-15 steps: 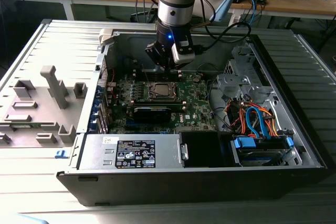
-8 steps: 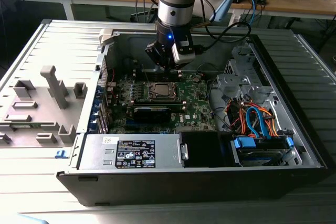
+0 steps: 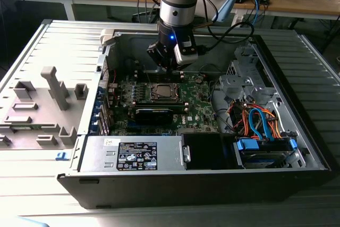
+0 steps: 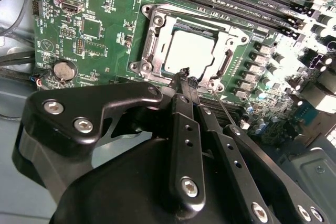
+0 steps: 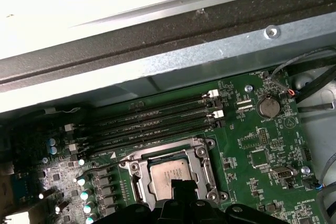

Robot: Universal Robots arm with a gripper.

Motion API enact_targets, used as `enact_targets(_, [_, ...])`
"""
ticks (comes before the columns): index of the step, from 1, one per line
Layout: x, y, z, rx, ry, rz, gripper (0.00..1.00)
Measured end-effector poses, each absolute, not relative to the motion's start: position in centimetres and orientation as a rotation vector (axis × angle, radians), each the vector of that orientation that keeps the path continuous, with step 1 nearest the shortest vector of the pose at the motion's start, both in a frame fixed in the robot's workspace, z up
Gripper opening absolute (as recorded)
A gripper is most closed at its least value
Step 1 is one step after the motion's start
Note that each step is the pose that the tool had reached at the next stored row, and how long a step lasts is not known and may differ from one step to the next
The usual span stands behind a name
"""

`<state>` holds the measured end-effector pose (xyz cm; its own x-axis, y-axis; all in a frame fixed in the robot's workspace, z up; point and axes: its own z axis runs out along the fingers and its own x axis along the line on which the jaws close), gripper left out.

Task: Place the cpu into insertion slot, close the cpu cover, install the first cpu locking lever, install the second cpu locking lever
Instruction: 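Install the first cpu locking lever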

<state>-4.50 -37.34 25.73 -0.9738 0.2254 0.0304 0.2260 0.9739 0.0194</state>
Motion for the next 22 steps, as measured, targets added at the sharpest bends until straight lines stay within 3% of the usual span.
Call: enact_targets(22, [-4.5,-37.34,25.74,-0.316,-3.097,-0.035,0.11])
